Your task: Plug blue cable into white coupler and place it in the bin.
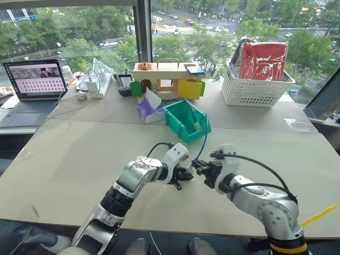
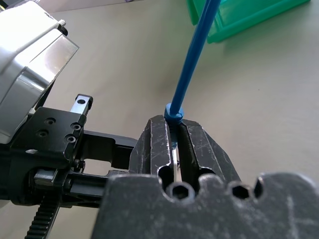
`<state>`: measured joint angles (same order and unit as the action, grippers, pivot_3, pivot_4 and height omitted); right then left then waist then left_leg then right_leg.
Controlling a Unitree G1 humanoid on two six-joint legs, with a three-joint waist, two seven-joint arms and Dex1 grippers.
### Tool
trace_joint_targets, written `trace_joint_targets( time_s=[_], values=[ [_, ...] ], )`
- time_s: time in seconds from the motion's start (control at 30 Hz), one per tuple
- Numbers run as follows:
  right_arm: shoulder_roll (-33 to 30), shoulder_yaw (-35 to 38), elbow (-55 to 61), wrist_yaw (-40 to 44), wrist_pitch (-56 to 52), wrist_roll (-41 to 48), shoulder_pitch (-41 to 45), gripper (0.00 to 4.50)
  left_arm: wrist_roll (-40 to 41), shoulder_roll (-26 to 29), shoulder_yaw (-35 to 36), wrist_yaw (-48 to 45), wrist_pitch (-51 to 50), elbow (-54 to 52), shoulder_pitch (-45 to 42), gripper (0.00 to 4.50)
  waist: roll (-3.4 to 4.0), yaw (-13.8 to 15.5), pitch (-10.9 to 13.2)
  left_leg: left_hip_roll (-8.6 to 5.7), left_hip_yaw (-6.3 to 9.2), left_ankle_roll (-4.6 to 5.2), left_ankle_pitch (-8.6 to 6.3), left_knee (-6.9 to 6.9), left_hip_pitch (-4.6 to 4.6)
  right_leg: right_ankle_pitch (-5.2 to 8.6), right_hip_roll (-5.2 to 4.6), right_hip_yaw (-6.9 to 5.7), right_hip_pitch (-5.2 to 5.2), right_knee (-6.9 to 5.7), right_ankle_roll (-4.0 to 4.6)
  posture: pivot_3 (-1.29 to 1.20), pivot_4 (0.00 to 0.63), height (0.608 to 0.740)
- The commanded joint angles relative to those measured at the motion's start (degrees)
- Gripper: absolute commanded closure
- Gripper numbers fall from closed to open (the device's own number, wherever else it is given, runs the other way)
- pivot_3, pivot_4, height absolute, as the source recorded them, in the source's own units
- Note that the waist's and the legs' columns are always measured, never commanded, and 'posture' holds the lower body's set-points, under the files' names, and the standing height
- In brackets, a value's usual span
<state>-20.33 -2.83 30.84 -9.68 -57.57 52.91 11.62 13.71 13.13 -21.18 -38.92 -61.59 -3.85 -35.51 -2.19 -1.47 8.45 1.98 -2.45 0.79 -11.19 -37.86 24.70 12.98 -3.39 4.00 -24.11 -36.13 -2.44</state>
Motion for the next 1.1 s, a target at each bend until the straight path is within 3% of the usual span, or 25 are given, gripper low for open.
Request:
trace_joint_targets(
  time_s=[0.03, 0.23, 0.7, 0.9, 0.97, 1.0, 1.1],
  values=[
    [0.02, -2.39, -1.99, 1.33, -5.49, -0.29, -1.46, 4.5, 1.36, -0.43, 1.77, 1.04, -0.37, -3.79, -1.01, 3.84, 0.0, 0.02, 0.0, 0.0, 0.0, 0.0, 0.0, 0.0, 0.0, 0.0, 0.0, 0.0, -0.01, -0.01, 0.0, 0.0, 0.15, 0.737],
    [-3.69, -4.75, -1.82, 5.21, -8.71, -3.15, -0.02, 4.5, 1.92, -0.77, 1.4, 2.81, -1.38, -5.51, -0.66, 3.84, 0.0, 0.03, 0.0, -0.01, 0.01, 0.0, 0.0, 0.0, 0.0, 0.0, -0.01, 0.0, 0.0, 0.0, 0.0, 0.0, 0.15, 0.737],
    [-3.55, -3.94, -4.85, 12.12, -9.11, -6.4, -5.96, 4.5, 4.32, -0.62, 2.99, 6.61, -4.17, -8.76, 1.73, 3.84, -0.08, 0.46, -0.3, -0.01, 0.02, 0.0, -0.01, 0.0, -0.06, 0.02, -0.01, -0.02, 0.09, 0.04, -0.01, 0.0, 0.15, 0.737],
    [-0.15, 2.43, -4.53, 14.11, -2.7, -7.49, -3.2, 4.5, 4.63, 2.05, 3.0, 6.41, -2.65, -8.83, 2.44, 3.84, -0.1, 0.27, -0.33, -0.01, 0.01, 0.0, -0.01, 0.01, -0.1, 0.03, 0.0, -0.02, 0.08, 0.03, -0.02, 0.0, 0.15, 0.737],
    [0.04, 4.02, -3.71, 15.29, 0.59, -8.59, -2.37, 4.5, 6.06, 3.05, 3.04, 4.82, -2.76, -9.56, 3.05, 2.84, -0.1, 0.04, -0.33, 0.0, 0.01, 0.0, -0.01, 0.01, -0.09, 0.03, 0.01, -0.01, 0.05, 0.0, -0.02, 0.0, 0.15, 0.737],
    [0.75, 6.33, -3.04, 15.26, 1.25, -7.23, -1.8, 4.5, 6.66, 3.24, 3.53, 4.51, -2.89, -9.85, 3.24, 2.72, -0.08, -0.11, -0.31, 0.02, 0.02, 0.0, -0.01, 0.01, -0.08, 0.03, 0.03, -0.01, 0.04, 0.01, -0.02, 0.0, 0.15, 0.737],
    [1.22, 13.45, -1.44, 14.58, 1.24, -2.43, 0.07, 4.5, 7.35, 4.48, 4.0, 3.88, -2.45, -10.58, 3.73, 1.61, 0.02, 0.05, -0.23, 0.01, 0.03, 0.0, 0.0, 0.01, -0.04, 0.01, 0.02, -0.01, -0.01, -0.03, 0.0, 0.0, 0.15, 0.737]
  ],
)
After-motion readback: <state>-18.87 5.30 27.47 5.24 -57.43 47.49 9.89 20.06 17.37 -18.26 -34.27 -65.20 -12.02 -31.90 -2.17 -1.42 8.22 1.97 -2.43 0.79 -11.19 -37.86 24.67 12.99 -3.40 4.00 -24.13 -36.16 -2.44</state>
